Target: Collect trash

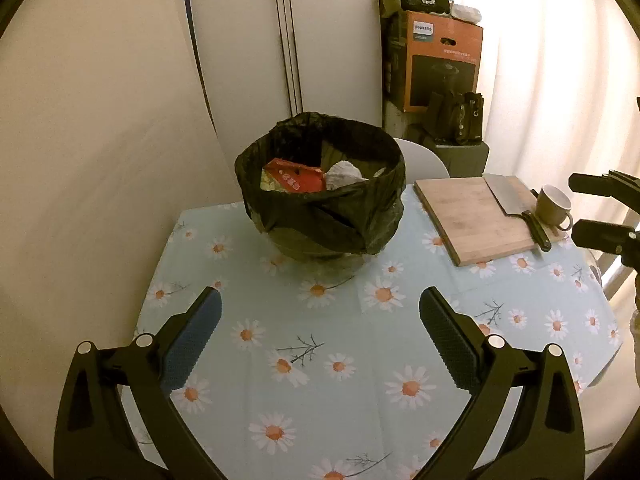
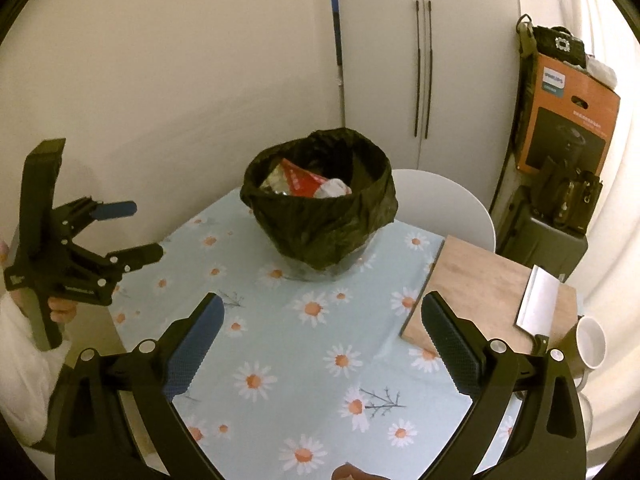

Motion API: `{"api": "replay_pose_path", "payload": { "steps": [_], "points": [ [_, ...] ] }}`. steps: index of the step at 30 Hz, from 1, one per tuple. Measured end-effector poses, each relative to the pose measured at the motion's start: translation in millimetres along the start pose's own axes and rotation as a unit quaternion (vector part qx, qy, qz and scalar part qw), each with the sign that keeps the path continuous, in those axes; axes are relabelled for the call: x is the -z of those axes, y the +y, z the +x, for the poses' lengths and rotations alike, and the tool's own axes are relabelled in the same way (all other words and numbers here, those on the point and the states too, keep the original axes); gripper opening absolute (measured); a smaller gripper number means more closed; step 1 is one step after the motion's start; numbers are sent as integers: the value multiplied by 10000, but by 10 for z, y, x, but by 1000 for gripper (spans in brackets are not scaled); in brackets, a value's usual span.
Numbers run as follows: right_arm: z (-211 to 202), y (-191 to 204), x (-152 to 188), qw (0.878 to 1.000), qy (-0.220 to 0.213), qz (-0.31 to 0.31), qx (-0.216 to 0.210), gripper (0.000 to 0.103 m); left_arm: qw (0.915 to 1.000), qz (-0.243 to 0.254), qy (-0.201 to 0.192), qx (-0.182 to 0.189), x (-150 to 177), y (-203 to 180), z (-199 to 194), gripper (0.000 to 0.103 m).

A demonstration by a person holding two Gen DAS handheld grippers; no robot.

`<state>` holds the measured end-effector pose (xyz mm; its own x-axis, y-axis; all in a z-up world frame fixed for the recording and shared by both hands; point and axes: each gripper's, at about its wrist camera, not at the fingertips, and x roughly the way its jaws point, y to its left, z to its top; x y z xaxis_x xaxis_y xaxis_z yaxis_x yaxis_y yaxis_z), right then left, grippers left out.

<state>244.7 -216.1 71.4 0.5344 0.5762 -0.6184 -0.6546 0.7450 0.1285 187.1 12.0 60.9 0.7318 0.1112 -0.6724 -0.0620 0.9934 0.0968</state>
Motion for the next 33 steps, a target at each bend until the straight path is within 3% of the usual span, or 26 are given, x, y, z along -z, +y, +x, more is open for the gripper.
{"api": "replay_pose_path", "payload": {
  "steps": [21,33],
  "points": [
    [22,-83,63,9996,265,106,-70,95,9999,-88,-40,-120,-61,-41,31,97],
    [20,-108,78,9996,245,110,-49,95,10000,-77,-30,-2,-72,-81,47,97]
  ]
}}
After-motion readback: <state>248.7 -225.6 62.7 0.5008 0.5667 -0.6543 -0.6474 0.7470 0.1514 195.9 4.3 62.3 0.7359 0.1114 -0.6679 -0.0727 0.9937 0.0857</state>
